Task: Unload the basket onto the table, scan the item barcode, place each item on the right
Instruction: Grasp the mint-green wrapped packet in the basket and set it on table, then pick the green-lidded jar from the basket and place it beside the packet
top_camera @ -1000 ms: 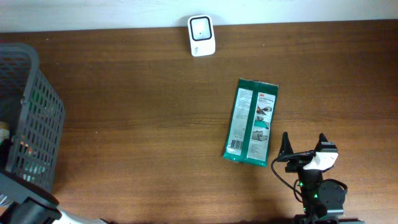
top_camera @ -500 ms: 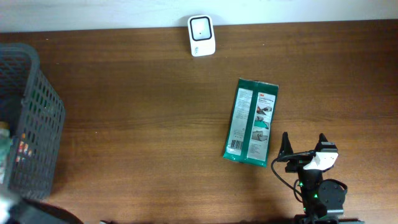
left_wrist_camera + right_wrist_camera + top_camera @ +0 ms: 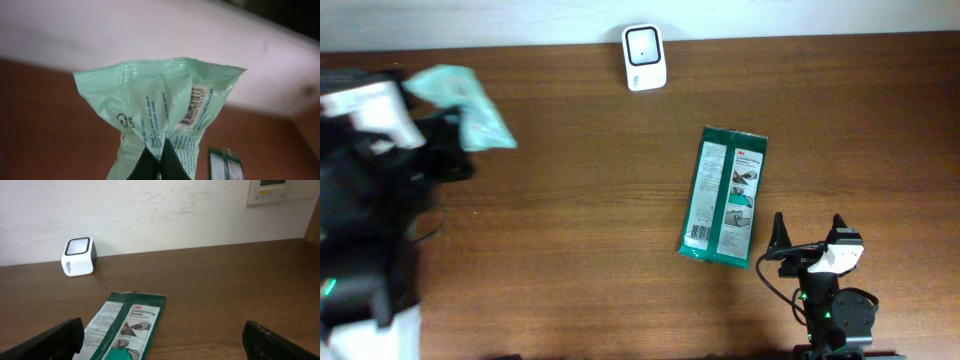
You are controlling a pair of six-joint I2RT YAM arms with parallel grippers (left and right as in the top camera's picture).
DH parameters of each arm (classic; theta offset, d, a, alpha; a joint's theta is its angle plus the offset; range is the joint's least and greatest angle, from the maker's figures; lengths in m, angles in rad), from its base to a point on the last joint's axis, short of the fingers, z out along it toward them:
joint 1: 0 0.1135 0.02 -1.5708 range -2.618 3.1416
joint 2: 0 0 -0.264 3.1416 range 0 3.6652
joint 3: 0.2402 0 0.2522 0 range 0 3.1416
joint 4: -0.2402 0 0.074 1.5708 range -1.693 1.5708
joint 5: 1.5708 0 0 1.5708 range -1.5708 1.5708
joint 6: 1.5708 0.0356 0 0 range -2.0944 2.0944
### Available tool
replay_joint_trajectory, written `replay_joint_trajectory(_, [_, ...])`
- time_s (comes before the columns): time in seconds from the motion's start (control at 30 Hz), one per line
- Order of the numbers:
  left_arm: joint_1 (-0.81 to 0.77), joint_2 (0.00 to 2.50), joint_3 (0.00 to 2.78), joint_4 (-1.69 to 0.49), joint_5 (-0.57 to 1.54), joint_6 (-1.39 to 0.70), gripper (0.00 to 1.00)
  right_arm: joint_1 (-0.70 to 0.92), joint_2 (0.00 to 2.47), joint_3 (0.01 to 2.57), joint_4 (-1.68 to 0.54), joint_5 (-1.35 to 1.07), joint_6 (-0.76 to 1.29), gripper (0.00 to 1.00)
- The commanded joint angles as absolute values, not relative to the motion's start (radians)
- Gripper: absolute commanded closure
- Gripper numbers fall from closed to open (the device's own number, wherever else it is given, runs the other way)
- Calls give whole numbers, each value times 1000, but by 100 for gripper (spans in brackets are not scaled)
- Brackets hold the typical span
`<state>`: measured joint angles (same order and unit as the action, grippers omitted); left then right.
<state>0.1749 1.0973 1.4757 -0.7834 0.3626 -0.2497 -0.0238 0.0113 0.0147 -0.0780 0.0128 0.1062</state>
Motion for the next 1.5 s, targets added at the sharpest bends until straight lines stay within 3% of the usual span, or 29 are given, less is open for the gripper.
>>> replay_joint_trajectory(0.0, [-11, 1268, 1363, -799, 284, -228, 100, -27, 6, 6, -80, 10, 112, 1])
replay_joint_trajectory(0.2, [-237, 1633, 1316, -789, 144, -207, 100, -27, 6, 6, -80, 10, 112, 2])
replay_joint_trajectory(0.4, [-319, 1873, 1316, -743, 165, -257, 100, -27, 6, 6, -80, 10, 112, 2])
replay_joint_trajectory(0.5, [-327, 1873, 1330, -731, 168, -257, 44, -27, 6, 6, -80, 10, 112, 2])
replay_joint_trajectory(0.63, [-279, 1795, 1493, -793, 168, -251, 27, -27, 6, 6, -80, 10, 112, 2])
replay_joint_trajectory(0.77, [-137, 1655, 1776, -939, 133, -176, 2, -27, 6, 6, -80, 10, 112, 2])
replay_joint_trajectory(0.87, [69, 1563, 1919, -1035, 67, -162, 0, -27, 6, 6, -80, 10, 112, 2])
replay_joint_trajectory(1.1, [674, 1556, 1874, -1037, 67, -302, 1, -27, 6, 6, -80, 10, 112, 2])
replay_joint_trajectory(1.2, [746, 1647, 1824, -1026, 131, -230, 0, -27, 6, 6, -80, 10, 112, 2])
replay_joint_trajectory(1.47, [752, 1895, 1815, -1025, 192, -17, 0, -27, 6, 6, -80, 10, 112, 2])
